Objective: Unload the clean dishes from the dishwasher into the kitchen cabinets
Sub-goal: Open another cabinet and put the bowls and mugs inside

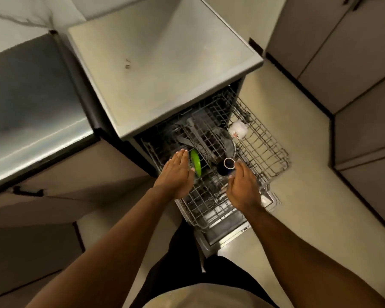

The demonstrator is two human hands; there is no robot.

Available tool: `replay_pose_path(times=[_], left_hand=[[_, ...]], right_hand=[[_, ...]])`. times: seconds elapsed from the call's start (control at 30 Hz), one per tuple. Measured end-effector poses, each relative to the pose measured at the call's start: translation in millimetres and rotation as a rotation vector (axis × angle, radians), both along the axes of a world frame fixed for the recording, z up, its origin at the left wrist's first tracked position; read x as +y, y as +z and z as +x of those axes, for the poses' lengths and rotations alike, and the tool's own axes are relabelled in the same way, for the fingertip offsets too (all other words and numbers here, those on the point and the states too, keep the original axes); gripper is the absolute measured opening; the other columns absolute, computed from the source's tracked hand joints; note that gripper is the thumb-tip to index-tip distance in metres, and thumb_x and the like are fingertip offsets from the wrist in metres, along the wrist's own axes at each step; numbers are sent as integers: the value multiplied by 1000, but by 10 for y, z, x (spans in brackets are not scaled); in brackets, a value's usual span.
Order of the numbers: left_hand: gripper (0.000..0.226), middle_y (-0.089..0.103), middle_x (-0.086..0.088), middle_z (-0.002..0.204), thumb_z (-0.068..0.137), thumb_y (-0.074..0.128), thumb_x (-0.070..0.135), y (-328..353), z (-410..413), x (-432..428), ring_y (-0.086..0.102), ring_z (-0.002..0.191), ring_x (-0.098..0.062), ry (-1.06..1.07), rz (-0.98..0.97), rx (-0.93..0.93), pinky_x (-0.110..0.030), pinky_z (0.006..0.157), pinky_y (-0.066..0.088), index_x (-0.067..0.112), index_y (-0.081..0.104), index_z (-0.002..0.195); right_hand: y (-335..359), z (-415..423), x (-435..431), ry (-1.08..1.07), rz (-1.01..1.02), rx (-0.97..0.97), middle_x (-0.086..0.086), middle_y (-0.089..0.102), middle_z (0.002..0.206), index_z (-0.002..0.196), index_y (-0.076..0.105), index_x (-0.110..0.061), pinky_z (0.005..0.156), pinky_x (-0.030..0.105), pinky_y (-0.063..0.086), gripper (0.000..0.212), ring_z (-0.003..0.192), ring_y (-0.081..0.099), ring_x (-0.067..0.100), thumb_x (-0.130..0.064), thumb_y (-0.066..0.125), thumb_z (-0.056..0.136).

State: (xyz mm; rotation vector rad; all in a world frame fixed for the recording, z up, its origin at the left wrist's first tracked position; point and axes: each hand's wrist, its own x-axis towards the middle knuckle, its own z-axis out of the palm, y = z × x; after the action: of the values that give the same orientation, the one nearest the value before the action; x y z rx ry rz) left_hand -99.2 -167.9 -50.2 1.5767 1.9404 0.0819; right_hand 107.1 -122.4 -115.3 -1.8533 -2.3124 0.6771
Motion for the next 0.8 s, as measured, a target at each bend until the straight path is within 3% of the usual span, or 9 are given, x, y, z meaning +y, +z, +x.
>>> replay_pose_path(times=[0.17, 0.33, 0.5, 0.6, 0.8], left_hand=[[65, -2, -12, 164, 106, 28, 36, -243, 14, 546, -3, 151, -22, -172, -61, -17, -34, 121, -1, 8, -1, 156], [66, 5, -12, 164, 104, 34, 37, -603, -5, 1129, 3, 151, -24, -273, -71, -12, -38, 123, 6, 7, 6, 156], [67, 3, -12, 164, 104, 35, 34, -977, 51, 1643, 3, 151, -22, -376, -158, 11, -30, 119, 3, 5, 4, 156], [69, 5, -10, 164, 103, 38, 34, -1161, 118, 1877, 7, 151, -24, -392, -180, -8, -33, 119, 8, 7, 3, 156], [75, 3, -10, 164, 101, 45, 34, -1715, 278, 2305, 8, 151, -27, -393, -229, -25, -38, 122, 12, 10, 1, 157]], right_hand=[[-251, 3, 164, -174, -83, 15, 14, 31, 155, 146, 34, -5, 116, 43, 30, 53, 143, 27, 30, -27, 43, 99], [-525, -68, 339, -339, -132, 75, 15, 34, 152, 146, 34, -5, 112, 38, 33, 53, 140, 32, 29, -23, 47, 98], [-834, -143, 552, -480, -186, 116, 14, 30, 155, 149, 27, -8, 115, 45, 32, 55, 143, 28, 29, -28, 43, 100], [-1059, -174, 654, -531, -210, 133, 16, 28, 156, 149, 26, -6, 115, 47, 32, 58, 144, 26, 31, -32, 43, 100], [-1582, -220, 731, -567, -226, 201, 17, 31, 154, 148, 29, -3, 118, 38, 25, 66, 144, 28, 30, -35, 53, 96]])
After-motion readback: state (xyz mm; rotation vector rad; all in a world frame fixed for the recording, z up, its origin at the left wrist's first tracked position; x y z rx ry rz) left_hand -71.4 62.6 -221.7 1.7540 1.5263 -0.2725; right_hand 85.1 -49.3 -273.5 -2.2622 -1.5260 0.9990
